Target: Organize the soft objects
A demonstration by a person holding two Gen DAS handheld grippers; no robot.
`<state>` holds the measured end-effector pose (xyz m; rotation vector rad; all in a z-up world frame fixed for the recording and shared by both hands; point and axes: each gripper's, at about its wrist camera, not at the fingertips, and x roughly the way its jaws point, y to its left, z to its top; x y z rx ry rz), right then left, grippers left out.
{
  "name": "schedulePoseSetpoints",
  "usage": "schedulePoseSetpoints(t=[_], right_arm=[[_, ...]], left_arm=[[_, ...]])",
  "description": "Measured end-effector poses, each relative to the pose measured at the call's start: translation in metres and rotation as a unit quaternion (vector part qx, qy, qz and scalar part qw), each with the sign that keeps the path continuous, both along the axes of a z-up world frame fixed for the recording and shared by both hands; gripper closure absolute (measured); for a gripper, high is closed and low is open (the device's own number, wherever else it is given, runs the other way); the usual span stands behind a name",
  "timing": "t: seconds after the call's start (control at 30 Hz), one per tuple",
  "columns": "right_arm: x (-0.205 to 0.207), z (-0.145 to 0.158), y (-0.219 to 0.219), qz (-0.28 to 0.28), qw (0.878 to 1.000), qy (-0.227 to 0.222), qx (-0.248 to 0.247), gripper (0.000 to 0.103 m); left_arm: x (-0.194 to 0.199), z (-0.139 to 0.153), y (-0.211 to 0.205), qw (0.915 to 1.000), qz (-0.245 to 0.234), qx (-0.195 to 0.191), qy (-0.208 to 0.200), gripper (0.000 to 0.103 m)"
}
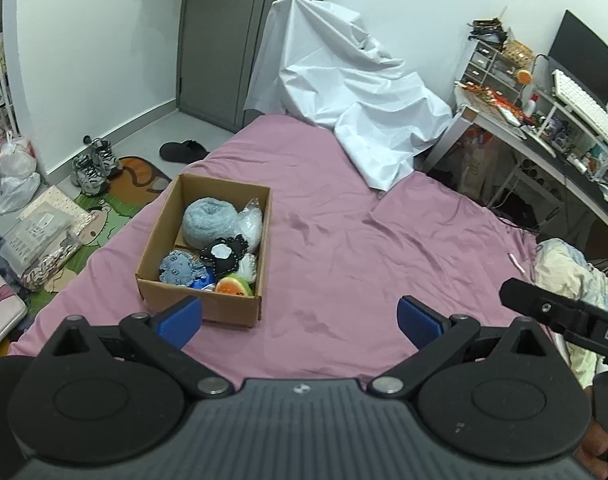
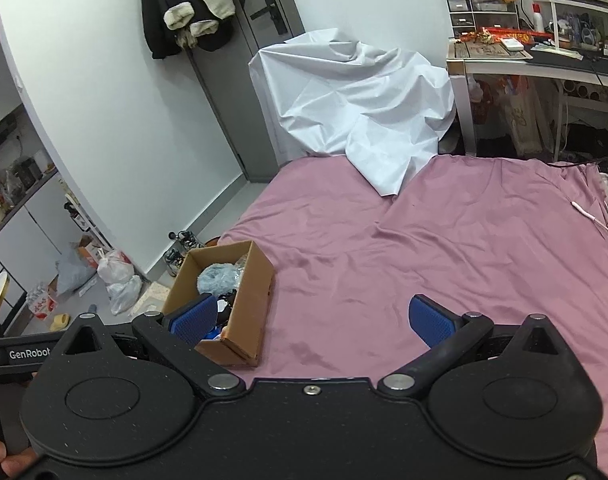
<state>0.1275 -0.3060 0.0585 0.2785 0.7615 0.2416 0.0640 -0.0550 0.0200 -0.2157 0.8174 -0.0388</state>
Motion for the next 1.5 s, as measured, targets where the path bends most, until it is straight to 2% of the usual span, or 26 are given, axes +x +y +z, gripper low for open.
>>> schedulePoseSetpoints(t=[0.27,0.6,1.5], right_arm=[[-0.011,0.014,0.0,0.019,1.0,0.002,0.009,0.0],[-0.018,0.027,0.007,0.037,0.999,0.0,-0.005,0.0],[-0.02,0.028,0.019,0.056,0.998,0.01,-0.017,0.0]], left_arm=[[-0.015,0.015,0.006,0.9999,-0.001,0.01,-0.014,0.0],[-0.024,0.023,0.012,0.9995,-0.001,0.024,-0.02,0.0],[-0.029,0.023,0.022,0.9995,0.002,0.028,-0.017,0.0]])
